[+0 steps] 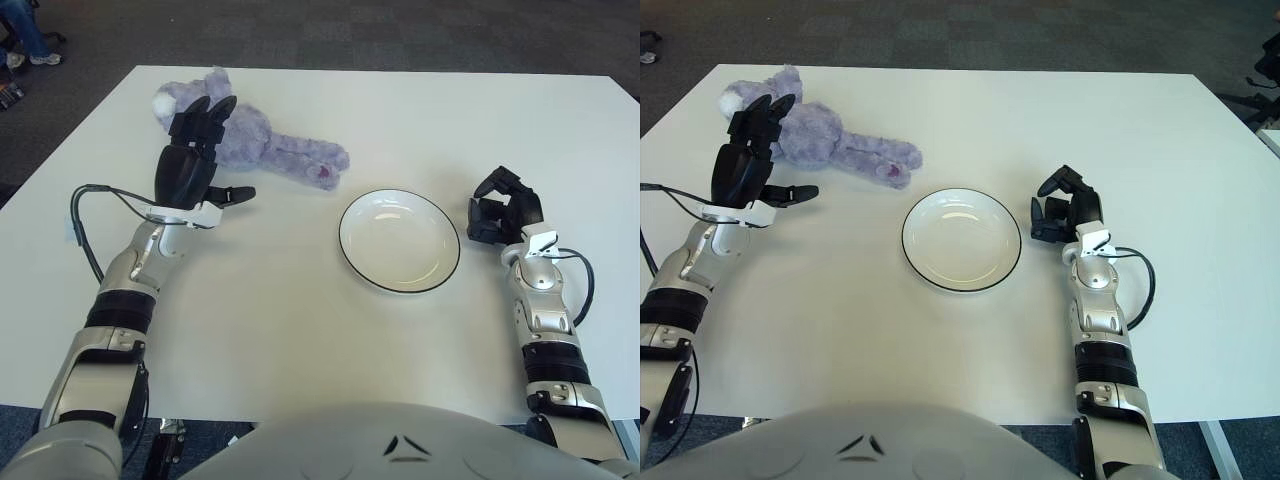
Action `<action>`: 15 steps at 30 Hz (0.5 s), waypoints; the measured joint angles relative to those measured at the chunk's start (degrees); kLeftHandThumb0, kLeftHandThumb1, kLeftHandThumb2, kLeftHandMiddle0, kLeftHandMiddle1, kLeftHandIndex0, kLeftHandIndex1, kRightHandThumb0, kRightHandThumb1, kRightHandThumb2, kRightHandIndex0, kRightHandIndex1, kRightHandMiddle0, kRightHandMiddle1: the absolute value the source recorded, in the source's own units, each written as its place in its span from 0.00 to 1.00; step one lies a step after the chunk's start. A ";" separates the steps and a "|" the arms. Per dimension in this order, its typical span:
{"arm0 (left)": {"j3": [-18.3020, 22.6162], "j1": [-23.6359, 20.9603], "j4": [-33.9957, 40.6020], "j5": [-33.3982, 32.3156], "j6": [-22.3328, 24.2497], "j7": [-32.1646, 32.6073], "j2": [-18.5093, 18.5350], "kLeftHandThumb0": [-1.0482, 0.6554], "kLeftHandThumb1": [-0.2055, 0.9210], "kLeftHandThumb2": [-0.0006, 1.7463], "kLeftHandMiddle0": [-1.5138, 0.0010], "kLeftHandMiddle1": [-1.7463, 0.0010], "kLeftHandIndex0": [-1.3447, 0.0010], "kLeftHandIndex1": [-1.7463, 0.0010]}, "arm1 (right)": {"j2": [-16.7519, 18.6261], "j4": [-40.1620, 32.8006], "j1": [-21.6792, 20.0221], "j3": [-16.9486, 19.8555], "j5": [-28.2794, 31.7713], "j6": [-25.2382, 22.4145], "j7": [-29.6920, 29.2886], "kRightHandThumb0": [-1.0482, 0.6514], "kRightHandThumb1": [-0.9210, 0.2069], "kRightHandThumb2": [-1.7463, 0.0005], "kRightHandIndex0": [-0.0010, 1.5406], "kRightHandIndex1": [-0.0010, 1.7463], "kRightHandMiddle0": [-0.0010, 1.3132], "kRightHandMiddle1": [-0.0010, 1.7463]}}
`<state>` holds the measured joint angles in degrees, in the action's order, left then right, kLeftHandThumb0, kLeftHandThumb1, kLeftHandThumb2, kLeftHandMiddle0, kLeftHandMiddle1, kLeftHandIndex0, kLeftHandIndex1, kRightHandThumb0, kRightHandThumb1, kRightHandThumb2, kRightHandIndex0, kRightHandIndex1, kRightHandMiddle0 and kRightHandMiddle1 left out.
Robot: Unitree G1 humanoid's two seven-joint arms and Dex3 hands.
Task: Put the doll into the plate.
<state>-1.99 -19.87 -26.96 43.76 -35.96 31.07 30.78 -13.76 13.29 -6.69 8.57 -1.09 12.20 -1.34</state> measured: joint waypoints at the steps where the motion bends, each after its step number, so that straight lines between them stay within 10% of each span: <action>1: -0.49 -0.22 0.00 1.48 0.60 1.19 0.53 0.24 0.47 0.50 1.00 0.95 1.00 0.85 | 0.00 0.00 -0.02 0.00 0.00 -0.01 0.00 0.32 0.58 0.21 0.82 1.00 0.50 1.00; 15: -5.53 -2.43 -0.06 7.91 5.67 5.10 5.11 0.12 0.78 0.34 1.00 1.00 1.00 1.00 | -0.01 0.22 -0.16 -0.01 0.00 0.02 0.04 0.32 0.58 0.21 0.82 1.00 0.50 1.00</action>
<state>-7.52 -22.30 -27.03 51.67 -30.28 36.17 35.88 -13.77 13.50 -6.85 8.56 -1.09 12.22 -1.30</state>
